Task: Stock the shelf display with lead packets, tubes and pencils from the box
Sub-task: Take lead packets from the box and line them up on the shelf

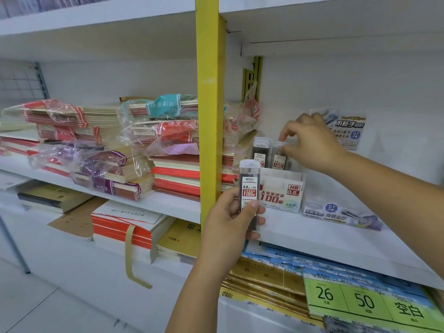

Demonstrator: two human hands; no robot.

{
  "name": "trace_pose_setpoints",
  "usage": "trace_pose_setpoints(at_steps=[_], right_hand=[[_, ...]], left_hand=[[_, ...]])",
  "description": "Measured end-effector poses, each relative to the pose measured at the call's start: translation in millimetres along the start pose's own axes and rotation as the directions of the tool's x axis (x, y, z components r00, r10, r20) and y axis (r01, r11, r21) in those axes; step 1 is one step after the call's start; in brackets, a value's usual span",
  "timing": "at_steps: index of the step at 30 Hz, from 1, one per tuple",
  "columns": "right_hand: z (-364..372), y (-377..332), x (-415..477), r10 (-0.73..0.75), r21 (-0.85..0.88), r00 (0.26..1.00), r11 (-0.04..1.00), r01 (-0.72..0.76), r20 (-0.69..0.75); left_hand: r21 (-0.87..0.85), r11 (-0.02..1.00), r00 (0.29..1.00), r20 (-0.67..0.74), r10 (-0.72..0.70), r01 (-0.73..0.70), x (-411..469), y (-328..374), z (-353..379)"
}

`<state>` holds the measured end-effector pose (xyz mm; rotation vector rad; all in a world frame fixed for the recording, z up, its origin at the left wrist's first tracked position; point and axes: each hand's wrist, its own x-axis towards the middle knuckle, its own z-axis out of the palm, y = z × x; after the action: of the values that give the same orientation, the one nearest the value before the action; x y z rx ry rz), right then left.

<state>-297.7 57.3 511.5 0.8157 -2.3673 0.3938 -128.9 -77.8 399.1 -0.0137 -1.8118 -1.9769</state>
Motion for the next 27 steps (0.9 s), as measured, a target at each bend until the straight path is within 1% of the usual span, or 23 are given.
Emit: trace_pose_setpoints(at_steps=[2,5,7,8,9,10,11,12,13,15,17,19,20,21,22,23,24,25,26,27], right_hand=[[1,3,-1,0.021,-0.057,0.999,0.998,-0.023,-0.037],[-3,5,-1,0.052,-0.095,0.999,0.994,-0.052,-0.005],[-7,3,-6,0.032,-0.098,0.999,0.995,-0.032,0.004],[-10,0,-11,0.008,-0.067,1.000,0.998,-0.009,-0.014],[-15,-5,-19,-0.014,0.013,0.999,1.000,0.015,-0.034],[-20,-12,-28,-0.020,0.143,0.999,0.989,0.025,-0.035],[-25,-20,-39,-0.016,0.302,1.000,0.953,0.015,0.001],[-30,-28,-49,-0.021,0.453,0.997,0.892,-0.013,0.071],[-34,-36,-58,-0.042,0.560,0.987,0.827,-0.051,0.153],[-35,-46,-70,-0.098,0.652,0.955,0.750,-0.113,0.278],[-34,-49,-74,-0.106,0.676,0.949,0.725,-0.131,0.298],[-35,-45,-70,-0.037,0.691,0.974,0.710,-0.133,0.225],[-37,-41,-66,0.023,0.716,0.987,0.686,-0.131,0.159],[-41,-36,-61,0.093,0.750,0.992,0.649,-0.126,0.086],[-45,-30,-54,0.158,0.777,0.987,0.621,-0.106,0.009],[-48,-24,-47,0.202,0.776,0.977,0.626,-0.076,-0.067],[-50,-19,-42,0.211,0.737,0.968,0.675,-0.043,-0.137],[-51,-14,-38,0.187,0.663,0.964,0.749,-0.015,-0.190],[-49,-11,-35,0.140,0.567,0.967,0.824,0.007,-0.215],[-46,-9,-34,0.088,0.465,0.974,0.885,0.020,-0.209]], left_hand=[[0.008,1.000,1.000,0.000,0.003,-0.003,0,0,0],[0.023,1.000,1.000,0.002,0.007,-0.007,1,0,-1],[0.025,1.000,1.000,0.003,0.011,-0.011,1,1,0],[0.026,1.000,1.000,0.004,0.013,-0.013,1,1,0],[0.025,1.000,1.000,0.005,0.016,-0.017,2,2,0],[0.023,0.999,1.000,0.005,0.022,-0.023,2,3,1],[0.022,0.999,0.999,0.009,0.030,-0.030,2,5,2],[0.020,0.999,0.999,0.018,0.038,-0.038,2,6,4],[0.015,0.999,0.999,0.029,0.043,-0.044,2,7,6],[0.006,0.999,0.998,0.048,0.047,-0.047,2,9,10],[0.022,0.998,0.997,0.043,0.058,-0.059,3,9,15],[0.108,0.986,0.991,0.006,0.131,-0.130,4,6,19],[0.197,0.963,0.982,-0.015,0.190,-0.184,5,4,20],[0.313,0.920,0.965,-0.029,0.260,-0.238,7,1,20],[0.436,0.853,0.943,-0.028,0.331,-0.286,8,-1,20],[0.541,0.776,0.920,-0.008,0.391,-0.325,9,-3,20],[0.618,0.702,0.904,0.032,0.426,-0.353,11,-5,20],[0.670,0.641,0.896,0.083,0.437,-0.375,13,-7,20],[0.700,0.598,0.895,0.136,0.425,-0.391,14,-10,21],[0.716,0.572,0.897,0.182,0.403,-0.401,15,-13,22]])
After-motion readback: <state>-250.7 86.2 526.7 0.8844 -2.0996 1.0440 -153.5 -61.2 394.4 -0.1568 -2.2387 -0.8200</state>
